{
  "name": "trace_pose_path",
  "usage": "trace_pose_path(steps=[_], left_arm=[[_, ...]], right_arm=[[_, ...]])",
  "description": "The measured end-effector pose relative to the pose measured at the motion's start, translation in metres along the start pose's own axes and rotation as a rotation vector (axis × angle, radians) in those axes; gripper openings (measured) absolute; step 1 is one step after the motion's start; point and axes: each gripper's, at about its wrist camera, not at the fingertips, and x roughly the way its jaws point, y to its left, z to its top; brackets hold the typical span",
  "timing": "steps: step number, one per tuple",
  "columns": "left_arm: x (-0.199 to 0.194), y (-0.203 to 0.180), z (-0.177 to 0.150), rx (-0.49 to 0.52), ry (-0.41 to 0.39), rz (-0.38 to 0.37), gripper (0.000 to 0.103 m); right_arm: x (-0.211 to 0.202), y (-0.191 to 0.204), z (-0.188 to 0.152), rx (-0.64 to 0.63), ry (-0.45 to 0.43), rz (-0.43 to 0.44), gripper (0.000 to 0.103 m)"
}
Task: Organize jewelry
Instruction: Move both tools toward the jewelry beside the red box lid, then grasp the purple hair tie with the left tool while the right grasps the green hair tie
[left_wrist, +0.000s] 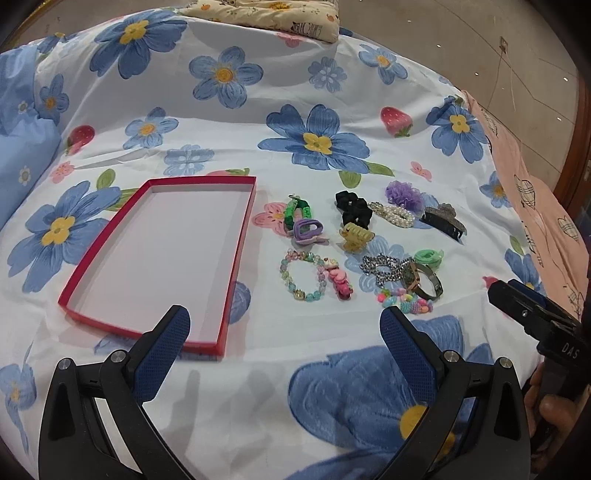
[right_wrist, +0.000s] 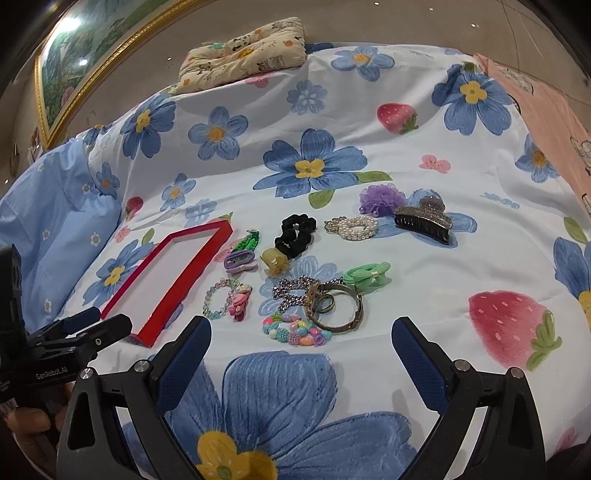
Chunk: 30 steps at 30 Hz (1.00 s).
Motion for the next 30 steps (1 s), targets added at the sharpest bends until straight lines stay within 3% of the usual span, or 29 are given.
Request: trace_pose_path(steps=[4, 10, 14, 17, 19, 21, 26, 30], left_arm=[[0.01, 0.005, 0.013, -0.009, -0.025, -0.028, 0.103], [0.032, 0.007, 0.034, 0.01, 0.006, -0.03, 0.1], [0.05, 0.006, 0.048, 0.023, 0.04, -0.041, 0.098], [0.068, 0.005, 0.058, 0.033, 0.06, -0.058, 0.093], [0.081, 0.003, 0.064, 0.039, 0.079, -0.072, 0.084], [0.098, 0.002, 0.069, 0.041, 0.105, -0.076, 0.084], [0.136, 0.001, 0.079, 0.034, 0.174, -0.1, 0.08], [0.163, 0.002, 0.084, 0.024, 0.239, -0.123, 0.06]], right_arm=[[0.007, -0.006, 0.011, 0.006, 0.013, -0.018, 0.099], [0.024, -0.015, 0.028, 0.015, 0.039, -0.032, 0.094], [0.043, -0.03, 0.035, 0.069, 0.08, -0.029, 0.081], [0.058, -0.042, 0.038, 0.096, 0.113, -0.043, 0.076], [0.069, -0.05, 0.041, 0.114, 0.132, -0.054, 0.076], [0.082, -0.056, 0.044, 0.125, 0.162, -0.064, 0.076], [0.11, -0.073, 0.044, 0.19, 0.228, -0.053, 0.057], [0.126, -0.085, 0.043, 0.234, 0.255, -0.05, 0.039]])
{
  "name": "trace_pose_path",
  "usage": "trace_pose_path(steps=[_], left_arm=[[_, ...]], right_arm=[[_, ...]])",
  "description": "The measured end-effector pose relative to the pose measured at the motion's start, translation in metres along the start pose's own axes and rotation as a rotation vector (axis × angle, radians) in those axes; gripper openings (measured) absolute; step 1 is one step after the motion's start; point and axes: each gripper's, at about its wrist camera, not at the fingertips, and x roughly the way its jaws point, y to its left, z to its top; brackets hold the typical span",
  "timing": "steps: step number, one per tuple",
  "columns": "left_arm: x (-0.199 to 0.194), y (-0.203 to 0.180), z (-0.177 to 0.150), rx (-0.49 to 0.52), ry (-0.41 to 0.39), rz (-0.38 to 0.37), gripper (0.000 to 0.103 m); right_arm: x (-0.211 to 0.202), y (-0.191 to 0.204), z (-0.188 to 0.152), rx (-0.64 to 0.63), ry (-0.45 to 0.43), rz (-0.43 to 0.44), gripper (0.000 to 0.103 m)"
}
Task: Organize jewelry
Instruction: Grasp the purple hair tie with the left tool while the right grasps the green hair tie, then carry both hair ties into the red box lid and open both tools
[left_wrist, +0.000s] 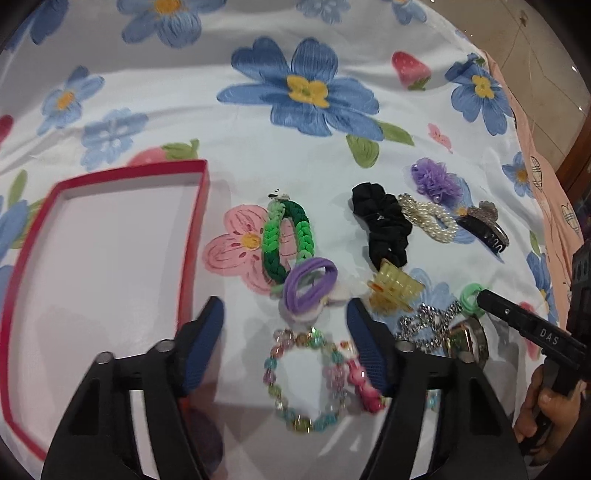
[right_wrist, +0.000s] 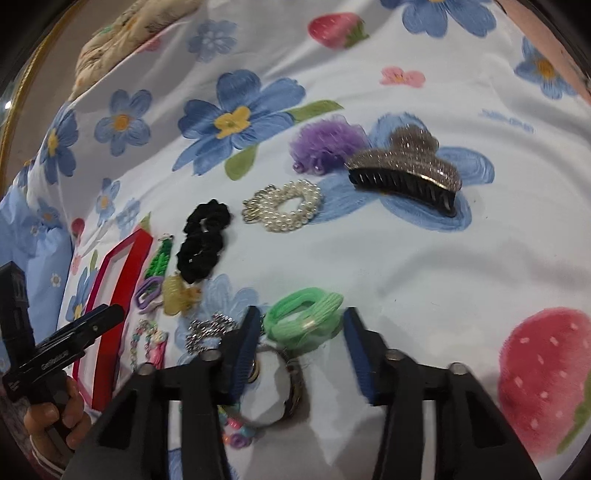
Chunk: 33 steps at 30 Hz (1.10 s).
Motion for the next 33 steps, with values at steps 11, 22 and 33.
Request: trace_pose_path(steps=[11, 22, 33], left_arm=[[0.023, -0.008, 0.003, 0.038, 0.07, -0.068, 0.016], [-0.024, 0.004, -0.006, -0.003, -0.006, -0.104, 0.006], [-0.075, 0.058, -0.016, -0.132, -0.087, -0.075, 0.006]], right_arm=[[0.006, 0.0, 0.006, 0.001, -0.037, 0.026, 0.014], [-0.023, 0.032, 0.012, -0.058, -0.102, 0.09, 0.013], [-0.021, 0.105, 0.008, -0.161, -0.084, 0.223, 0.013]])
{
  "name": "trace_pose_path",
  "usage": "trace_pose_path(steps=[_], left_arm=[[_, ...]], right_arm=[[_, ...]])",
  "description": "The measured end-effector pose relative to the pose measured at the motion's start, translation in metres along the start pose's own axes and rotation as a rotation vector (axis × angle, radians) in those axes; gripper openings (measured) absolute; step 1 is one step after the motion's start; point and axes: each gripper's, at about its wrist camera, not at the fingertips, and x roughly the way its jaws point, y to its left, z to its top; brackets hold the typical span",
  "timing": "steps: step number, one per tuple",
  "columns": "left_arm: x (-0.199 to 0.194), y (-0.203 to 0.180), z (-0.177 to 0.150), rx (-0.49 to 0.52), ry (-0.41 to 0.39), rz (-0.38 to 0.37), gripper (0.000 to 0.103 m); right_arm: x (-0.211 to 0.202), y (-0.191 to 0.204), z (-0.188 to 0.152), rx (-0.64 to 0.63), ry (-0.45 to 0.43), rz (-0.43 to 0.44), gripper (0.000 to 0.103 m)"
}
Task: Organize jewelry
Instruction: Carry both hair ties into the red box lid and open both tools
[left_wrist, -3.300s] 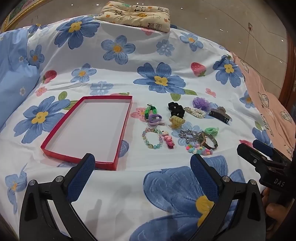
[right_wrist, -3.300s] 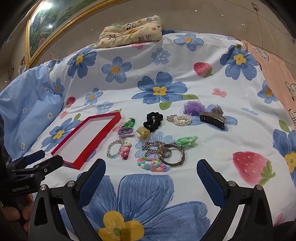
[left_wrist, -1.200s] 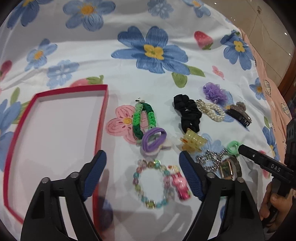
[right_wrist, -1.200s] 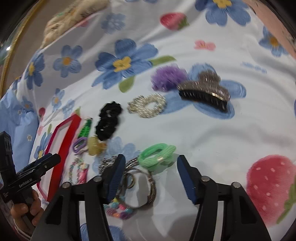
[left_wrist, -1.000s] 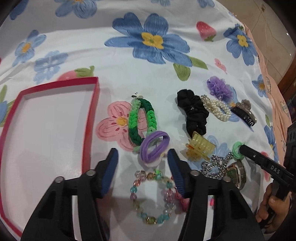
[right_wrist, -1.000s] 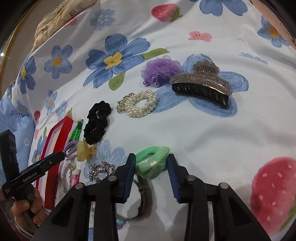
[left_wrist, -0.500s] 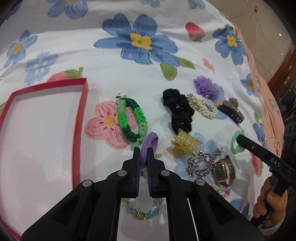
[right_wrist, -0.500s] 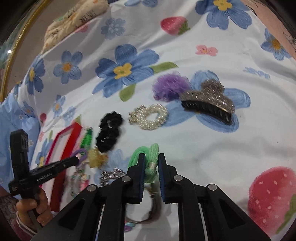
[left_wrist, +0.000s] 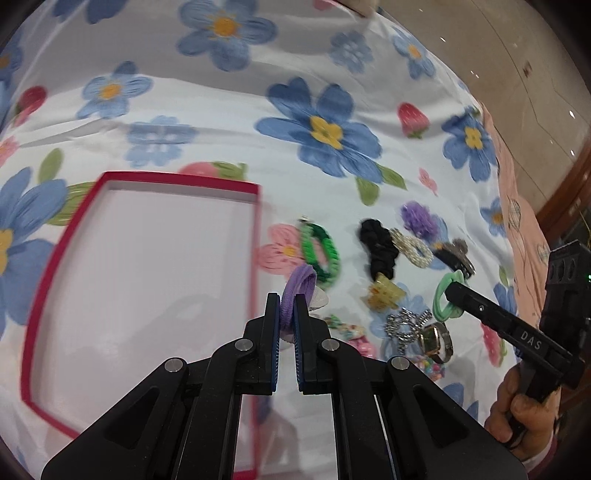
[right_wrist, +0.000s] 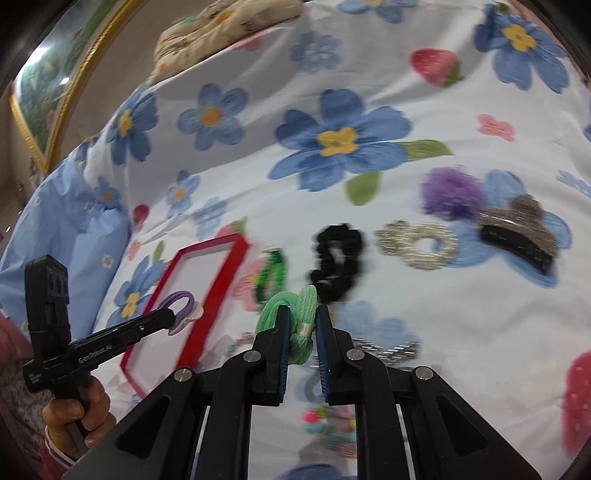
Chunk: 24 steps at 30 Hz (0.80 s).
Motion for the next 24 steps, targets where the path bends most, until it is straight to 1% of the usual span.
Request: trace_pose_path(steps=[2, 8, 13, 19, 24], left_arm=[[-0.007, 0.012, 0.0, -0.021, -0.011, 0.007, 0.006], [-0.026, 0.046, 0.002, -0.069, -0.043, 0.044, 0.006], [-0.033, 0.075, 0.007, -0.104, -0.057, 0.078, 0.006], [-0.029, 0.104, 0.018, -0.136, -0.064, 0.1, 0.006], [-0.01, 0.127, 0.027, -0.181, -0.044, 0.085, 0.006]], right_arm=[[0.005, 0.014, 0.002, -0.025, 0.003, 0.009, 0.013], [0.024, 0.056, 0.006, -0.09, 0.027, 0.073, 0.013], [0.05, 0.099, 0.008, -0.152, 0.059, 0.129, 0.013], [0.09, 0.14, 0.011, -0.216, 0.094, 0.169, 0.013], [0.126, 0.153, 0.02, -0.23, 0.128, 0.168, 0.013]])
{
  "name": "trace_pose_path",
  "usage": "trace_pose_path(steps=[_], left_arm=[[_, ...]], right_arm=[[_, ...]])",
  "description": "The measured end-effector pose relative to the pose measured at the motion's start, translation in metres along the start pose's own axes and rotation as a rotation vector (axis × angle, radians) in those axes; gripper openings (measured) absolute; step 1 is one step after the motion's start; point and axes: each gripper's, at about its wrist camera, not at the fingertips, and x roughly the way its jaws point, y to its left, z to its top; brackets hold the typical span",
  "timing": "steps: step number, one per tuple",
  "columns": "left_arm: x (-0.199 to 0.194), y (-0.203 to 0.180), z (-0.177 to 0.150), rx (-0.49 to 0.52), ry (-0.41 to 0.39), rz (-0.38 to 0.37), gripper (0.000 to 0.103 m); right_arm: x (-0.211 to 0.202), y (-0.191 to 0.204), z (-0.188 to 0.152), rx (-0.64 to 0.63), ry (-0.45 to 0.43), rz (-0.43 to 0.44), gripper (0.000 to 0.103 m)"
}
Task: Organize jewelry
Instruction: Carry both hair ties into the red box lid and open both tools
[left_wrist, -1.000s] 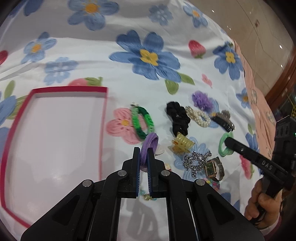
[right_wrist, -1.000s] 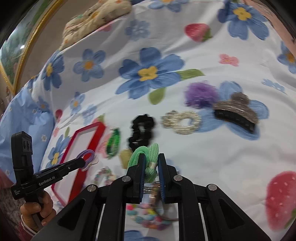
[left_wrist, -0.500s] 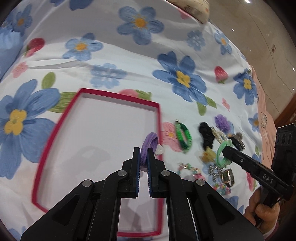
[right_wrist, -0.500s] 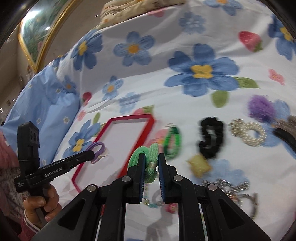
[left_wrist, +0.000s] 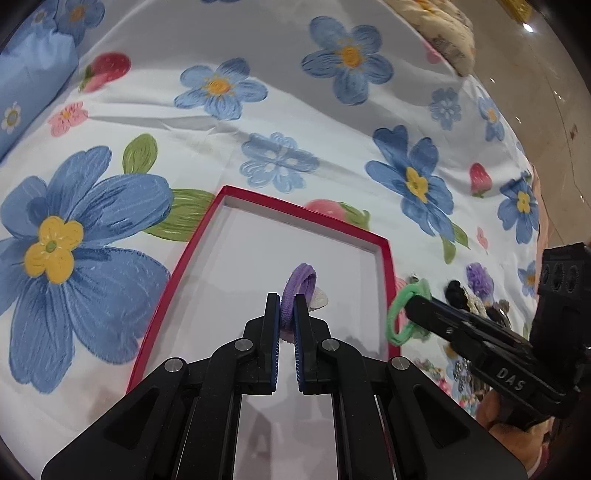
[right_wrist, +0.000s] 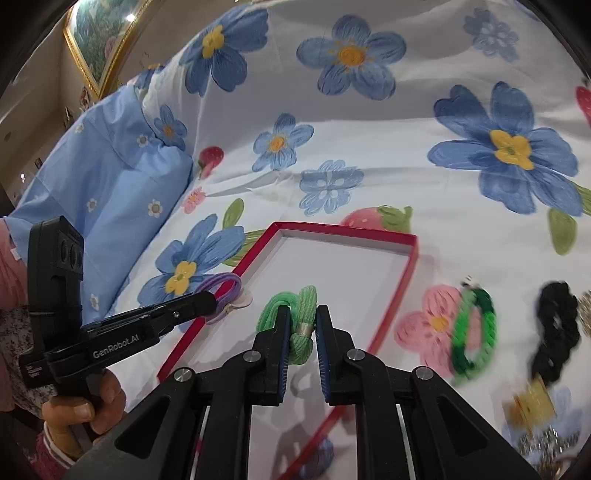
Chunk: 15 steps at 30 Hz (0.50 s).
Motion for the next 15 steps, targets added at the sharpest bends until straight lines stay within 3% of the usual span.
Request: trace_pose_path(steps=[15], left_arm=[[0.064, 0.032, 0.02, -0.082, 0.094, 0.008, 0.006]], right_arm=[[0.078, -0.023, 0.022, -0.005, 0.139, -0.061, 0.014]])
